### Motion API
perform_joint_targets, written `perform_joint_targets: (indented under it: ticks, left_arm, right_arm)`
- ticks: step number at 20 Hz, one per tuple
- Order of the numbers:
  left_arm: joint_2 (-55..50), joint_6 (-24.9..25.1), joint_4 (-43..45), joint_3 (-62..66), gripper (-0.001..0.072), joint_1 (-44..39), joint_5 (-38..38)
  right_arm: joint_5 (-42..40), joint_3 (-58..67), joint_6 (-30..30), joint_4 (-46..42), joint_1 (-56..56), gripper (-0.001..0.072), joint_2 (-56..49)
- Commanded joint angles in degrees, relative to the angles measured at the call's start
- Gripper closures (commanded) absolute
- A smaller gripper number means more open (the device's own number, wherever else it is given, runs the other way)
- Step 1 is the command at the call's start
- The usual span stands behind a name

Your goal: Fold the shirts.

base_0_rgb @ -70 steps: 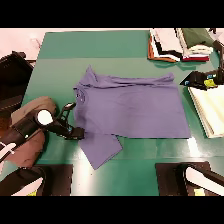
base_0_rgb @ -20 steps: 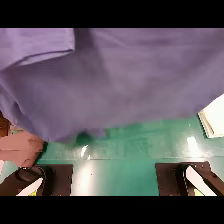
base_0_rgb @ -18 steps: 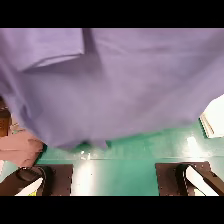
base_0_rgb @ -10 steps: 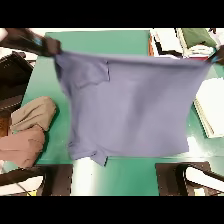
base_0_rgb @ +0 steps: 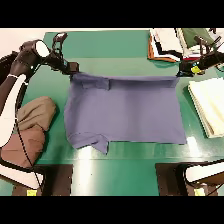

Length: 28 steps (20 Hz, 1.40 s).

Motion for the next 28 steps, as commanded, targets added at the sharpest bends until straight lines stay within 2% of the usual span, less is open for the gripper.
perform_joint_targets:
  ticks: [1, 7, 8, 9, 10, 12, 14, 16, 19, 24, 28]
  left_arm:
    - [-0.9, 2.4, -0.5, -1.4, 0.0684, 0.2, -5.6]
    - [-0.9, 2.3, -1.6, -11.1, 0.0684, 0.2, -3.5]
    - [-0.9, 1.5, -1.3, -12.0, 0.0681, 0.2, -3.6]
    - [-0.9, 0.0, -0.5, -12.2, 0.0457, 0.2, -4.0]
    - [-0.6, -1.6, -0.1, -12.2, 0.015, 0.2, -4.9]
    - [1.5, -2.8, 0.8, -12.2, 0.0187, 0.2, -8.2]
    - [5.7, -3.6, 0.9, -14.3, 0.0189, 0.2, -10.6]
    - [12.7, -5.8, 0.8, -22.2, 0.0189, 0.2, -10.7]
    - [25.7, -7.4, -0.3, -40.3, 0.0189, 0.1, -10.5]
    - [45.3, -12.0, -10.1, -64.3, 0.0189, 0.1, -10.8]
    - [49.5, -12.6, -17.6, -73.0, 0.0189, 0.1, -6.7]
  right_arm:
    - [1.0, -2.3, 0.1, -3.7, 0.4, 0.0694, 0.6]
    - [-3.8, -17.0, -0.3, -4.4, 0.4, 0.0692, 5.2]
    - [-4.9, -18.3, -0.3, -3.9, 0.4, 0.0668, 5.8]
    - [-5.6, -18.8, -0.3, -3.2, 0.4, 0.0424, 6.3]
    - [-5.7, -18.6, -0.3, -2.7, 0.2, 0.0251, 6.8]
    - [-4.1, -17.9, -0.3, -1.3, -0.6, 0.0252, 9.1]
    - [-1.6, -18.4, -0.3, 0.3, -1.2, 0.026, 13.1]
    - [0.3, -21.2, -0.4, 0.2, -1.3, 0.026, 18.7]
    - [-1.0, -26.6, -0.4, 0.2, -1.2, 0.026, 26.0]
    - [-2.5, -31.3, -0.3, 0.3, -1.2, 0.0261, 30.9]
    - [-3.2, -31.3, -0.4, 3.7, -1.2, 0.0261, 30.8]
